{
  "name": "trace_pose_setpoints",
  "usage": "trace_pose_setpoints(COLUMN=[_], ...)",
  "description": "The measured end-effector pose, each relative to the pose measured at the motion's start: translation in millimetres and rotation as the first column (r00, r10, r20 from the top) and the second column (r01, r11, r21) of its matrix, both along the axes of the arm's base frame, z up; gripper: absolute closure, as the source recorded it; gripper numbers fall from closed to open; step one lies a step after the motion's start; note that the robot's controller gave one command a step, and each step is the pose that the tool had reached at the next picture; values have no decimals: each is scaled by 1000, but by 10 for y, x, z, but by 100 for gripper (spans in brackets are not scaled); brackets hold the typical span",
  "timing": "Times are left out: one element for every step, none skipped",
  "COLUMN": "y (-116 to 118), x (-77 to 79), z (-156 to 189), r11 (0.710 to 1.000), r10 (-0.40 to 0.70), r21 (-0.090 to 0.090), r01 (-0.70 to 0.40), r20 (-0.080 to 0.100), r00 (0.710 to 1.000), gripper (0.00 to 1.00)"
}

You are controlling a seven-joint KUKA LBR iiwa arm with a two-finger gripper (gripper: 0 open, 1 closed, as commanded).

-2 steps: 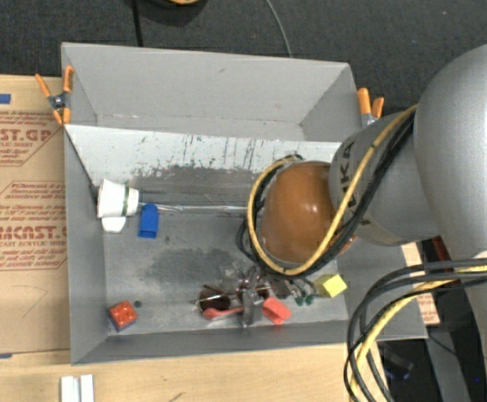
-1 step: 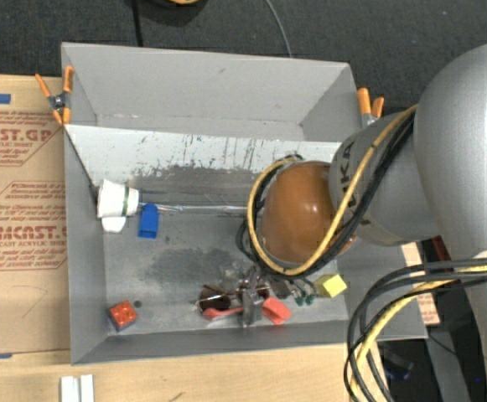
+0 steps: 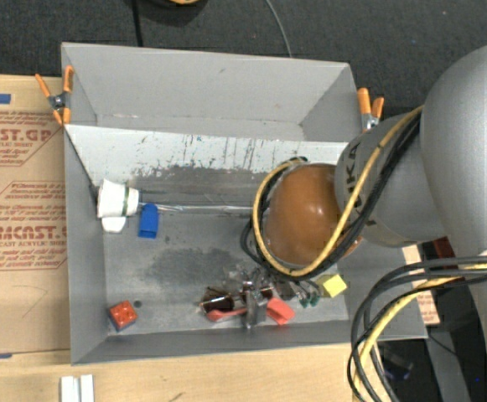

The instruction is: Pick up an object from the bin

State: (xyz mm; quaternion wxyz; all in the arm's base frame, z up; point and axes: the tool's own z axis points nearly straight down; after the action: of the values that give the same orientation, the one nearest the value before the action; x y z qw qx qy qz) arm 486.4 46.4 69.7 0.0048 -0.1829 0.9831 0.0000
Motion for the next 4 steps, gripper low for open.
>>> trace_pose_setpoints(y=[-169,-262,-331,-396], x=[-4,-9,-3,-25], z=[3,5,3,13], r11=[1000,999,999,998], r10=[5,49,53,61], r21=[1,1,1,2], r01=[-5,-49,-53,-61], r20=[1,6,4,11], r00=[1000,999,999,998], gripper=[100,100,100,100])
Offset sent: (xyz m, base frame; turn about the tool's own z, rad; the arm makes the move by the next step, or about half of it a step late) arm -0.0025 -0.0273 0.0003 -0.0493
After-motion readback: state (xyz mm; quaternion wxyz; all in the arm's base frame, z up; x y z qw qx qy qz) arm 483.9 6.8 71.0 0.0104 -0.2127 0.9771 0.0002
